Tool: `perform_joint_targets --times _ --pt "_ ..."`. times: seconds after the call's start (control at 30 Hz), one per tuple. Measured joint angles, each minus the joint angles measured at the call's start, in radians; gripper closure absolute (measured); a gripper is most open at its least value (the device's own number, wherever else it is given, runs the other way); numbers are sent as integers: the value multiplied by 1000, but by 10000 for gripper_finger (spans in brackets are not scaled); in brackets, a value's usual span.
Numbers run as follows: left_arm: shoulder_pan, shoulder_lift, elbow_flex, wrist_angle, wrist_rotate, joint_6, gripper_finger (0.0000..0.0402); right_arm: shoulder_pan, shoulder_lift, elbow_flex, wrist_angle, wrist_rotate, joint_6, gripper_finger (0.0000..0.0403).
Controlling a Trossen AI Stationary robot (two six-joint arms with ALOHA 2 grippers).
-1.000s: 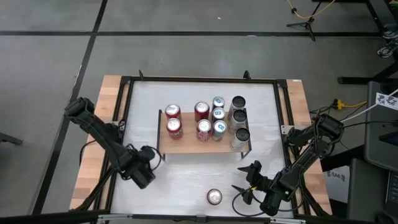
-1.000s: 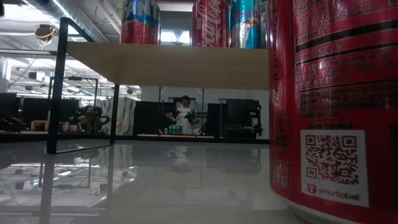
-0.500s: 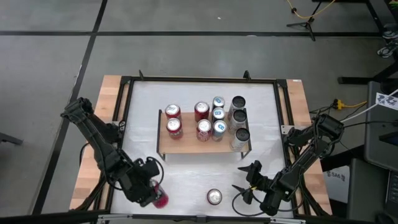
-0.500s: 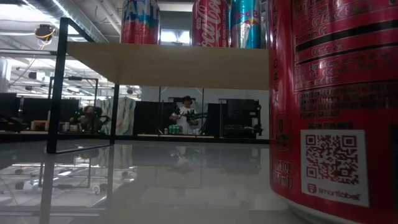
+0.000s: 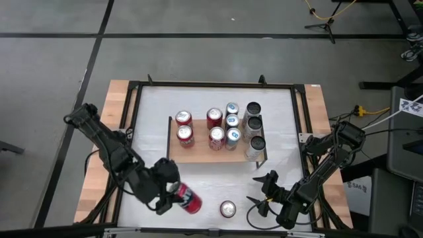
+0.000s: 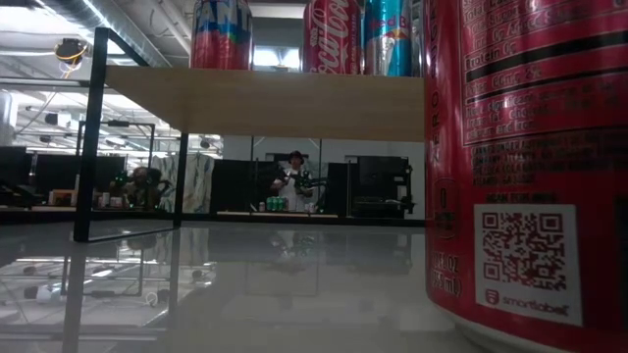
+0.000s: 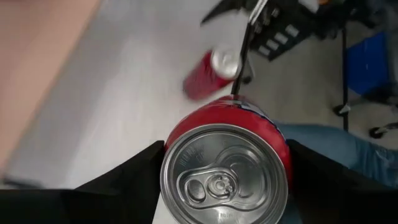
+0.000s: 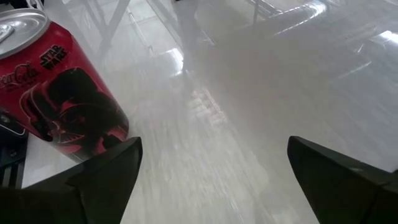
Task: Place canned beverage on shelf
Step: Put the red soda can on the shelf aligned with the other red soda cans
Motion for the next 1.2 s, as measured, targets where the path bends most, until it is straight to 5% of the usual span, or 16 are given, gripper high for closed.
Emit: perform_joint_targets --times 0.33,1.2 --pt "128 -2 131 -129 -69 245 130 0 0 0 1 0 0 10" --pt "272 -1 133 -457 -55 564 127 0 0 0 -2 0 0 10"
